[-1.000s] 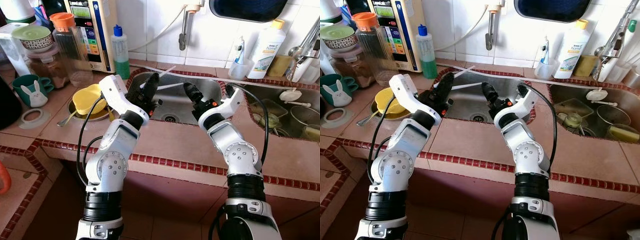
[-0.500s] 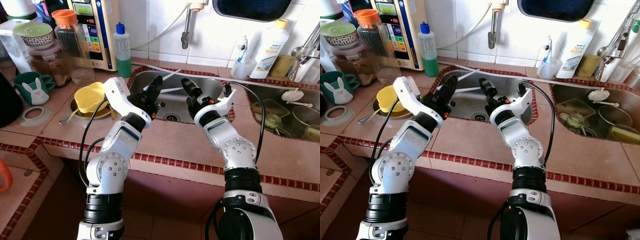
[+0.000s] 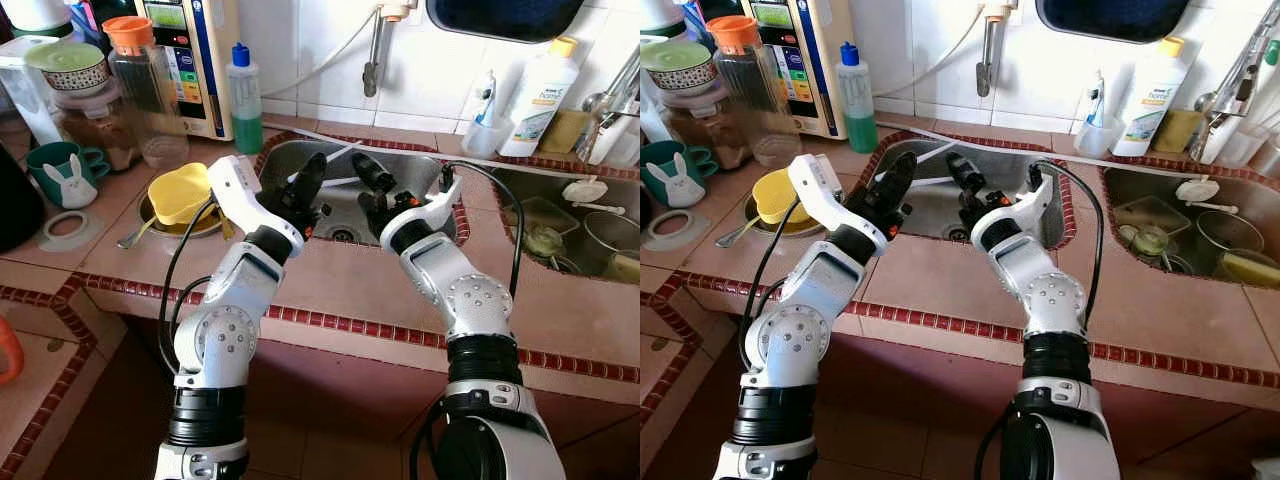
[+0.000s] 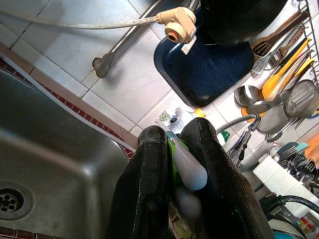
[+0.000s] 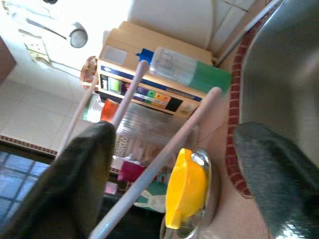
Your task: Kitchen organization
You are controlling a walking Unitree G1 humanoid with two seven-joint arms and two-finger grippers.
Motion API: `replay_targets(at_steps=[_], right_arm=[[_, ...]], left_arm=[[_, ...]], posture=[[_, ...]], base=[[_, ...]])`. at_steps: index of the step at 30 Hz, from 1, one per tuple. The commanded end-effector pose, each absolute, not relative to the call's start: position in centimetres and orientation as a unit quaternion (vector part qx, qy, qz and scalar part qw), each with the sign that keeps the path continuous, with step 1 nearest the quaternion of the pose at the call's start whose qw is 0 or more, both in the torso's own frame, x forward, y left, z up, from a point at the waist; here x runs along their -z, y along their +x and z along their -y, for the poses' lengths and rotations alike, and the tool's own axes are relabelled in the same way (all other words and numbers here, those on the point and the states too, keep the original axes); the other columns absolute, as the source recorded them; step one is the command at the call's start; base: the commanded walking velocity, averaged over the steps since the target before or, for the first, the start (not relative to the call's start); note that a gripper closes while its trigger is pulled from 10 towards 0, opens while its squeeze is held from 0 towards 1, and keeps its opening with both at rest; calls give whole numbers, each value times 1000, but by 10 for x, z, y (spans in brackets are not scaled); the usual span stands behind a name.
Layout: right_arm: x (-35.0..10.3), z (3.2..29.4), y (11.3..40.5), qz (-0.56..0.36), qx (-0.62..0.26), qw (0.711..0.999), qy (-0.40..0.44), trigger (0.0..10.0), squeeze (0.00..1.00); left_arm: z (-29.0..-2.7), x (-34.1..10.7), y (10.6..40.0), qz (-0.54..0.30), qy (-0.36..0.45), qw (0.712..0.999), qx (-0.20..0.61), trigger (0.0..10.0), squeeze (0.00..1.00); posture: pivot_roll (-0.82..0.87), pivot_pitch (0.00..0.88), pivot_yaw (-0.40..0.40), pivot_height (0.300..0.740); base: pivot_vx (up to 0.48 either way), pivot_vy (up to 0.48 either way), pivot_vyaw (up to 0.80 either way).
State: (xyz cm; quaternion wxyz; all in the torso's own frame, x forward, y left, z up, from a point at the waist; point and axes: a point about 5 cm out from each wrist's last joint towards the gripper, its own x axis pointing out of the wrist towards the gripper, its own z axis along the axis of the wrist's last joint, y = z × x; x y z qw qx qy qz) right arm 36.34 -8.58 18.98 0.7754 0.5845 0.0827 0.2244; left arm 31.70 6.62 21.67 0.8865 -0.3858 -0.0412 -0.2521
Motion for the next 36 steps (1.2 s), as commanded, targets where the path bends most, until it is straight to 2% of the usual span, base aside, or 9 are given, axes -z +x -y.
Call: replay_targets(at_steps=[1, 15, 28, 29, 32, 33, 34, 35, 36], right_arm=[[-201, 47, 359, -89, -268, 734, 618, 0, 0], [-198, 45, 359, -92, -266, 737, 614, 0, 0], [-195, 46, 360, -92, -263, 740, 611, 0, 0], [-195, 46, 360, -92, -263, 740, 612, 0, 0], [-195, 46, 360, -91, -262, 740, 613, 0, 0], [-195, 47, 361, -89, -261, 740, 613, 0, 0], [-195, 47, 361, -88, -260, 740, 613, 0, 0], [-195, 48, 362, -87, -259, 741, 614, 0, 0], [-196, 48, 362, -86, -258, 741, 614, 0, 0]], left_arm=[[-51, -222, 314, 37, -401, 875, 268, 10000, 0], [-53, -221, 315, 35, -403, 876, 261, 10000, 0], [-43, -217, 309, 16, -390, 872, 294, 10000, 0], [-42, -217, 308, 15, -390, 871, 298, 10000, 27], [-42, -217, 307, 14, -389, 872, 298, 10000, 27], [-42, -217, 307, 13, -389, 872, 297, 10000, 424], [-42, -216, 308, 11, -389, 872, 296, 10000, 608], [-42, -216, 308, 11, -389, 872, 295, 10000, 702], [-43, -215, 308, 9, -388, 874, 293, 10000, 1000]], posture=[[66, 19, -22, 740], [68, 19, -24, 740], [73, 14, -17, 740], [73, 14, -17, 740], [75, 12, -14, 740], [75, 12, -13, 740], [75, 12, -13, 740], [76, 11, -12, 740], [77, 10, -10, 740]], base=[[0, 0, 0], [0, 0, 0], [0, 0, 0], [0, 0, 0], [0, 0, 0], [0, 0, 0], [0, 0, 0], [0, 0, 0], [0, 0, 0]])
